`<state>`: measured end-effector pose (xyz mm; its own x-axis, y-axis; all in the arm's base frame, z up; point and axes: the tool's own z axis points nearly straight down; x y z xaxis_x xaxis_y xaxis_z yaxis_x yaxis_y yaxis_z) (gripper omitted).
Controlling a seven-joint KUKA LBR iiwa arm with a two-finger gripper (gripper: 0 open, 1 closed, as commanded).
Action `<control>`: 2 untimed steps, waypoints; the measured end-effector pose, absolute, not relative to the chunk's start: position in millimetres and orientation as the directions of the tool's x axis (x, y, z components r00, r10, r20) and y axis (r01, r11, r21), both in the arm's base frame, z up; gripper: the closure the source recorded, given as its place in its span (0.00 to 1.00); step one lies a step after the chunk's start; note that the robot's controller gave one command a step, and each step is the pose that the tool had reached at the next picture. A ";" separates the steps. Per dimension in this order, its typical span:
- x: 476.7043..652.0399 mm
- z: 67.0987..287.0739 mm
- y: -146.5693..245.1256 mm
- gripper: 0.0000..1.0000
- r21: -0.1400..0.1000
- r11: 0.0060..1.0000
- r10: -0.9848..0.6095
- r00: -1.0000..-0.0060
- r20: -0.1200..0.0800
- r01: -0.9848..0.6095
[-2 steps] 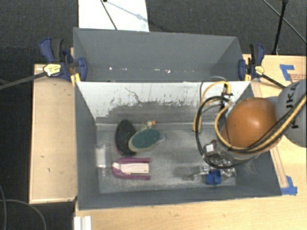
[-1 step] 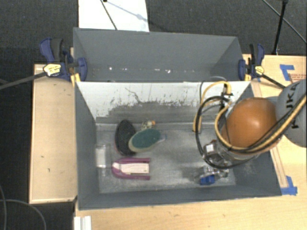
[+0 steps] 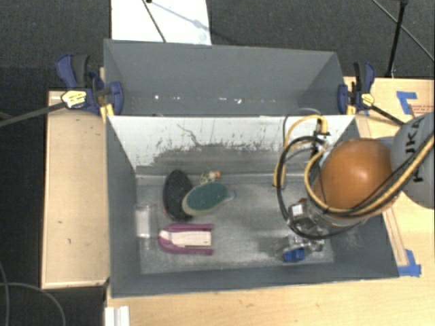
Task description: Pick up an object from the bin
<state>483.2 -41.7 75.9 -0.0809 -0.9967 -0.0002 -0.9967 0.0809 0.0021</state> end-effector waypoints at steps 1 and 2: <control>496.4 104.2 -81.2 1.00 -0.003 0.096 -0.995 -0.096 0.001 -0.995; 506.7 204.3 -82.3 1.00 -0.009 0.127 -0.992 -0.127 -0.001 -0.992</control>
Offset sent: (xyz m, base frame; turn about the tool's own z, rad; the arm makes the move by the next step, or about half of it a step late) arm 0.0122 -0.0372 0.0270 0.0095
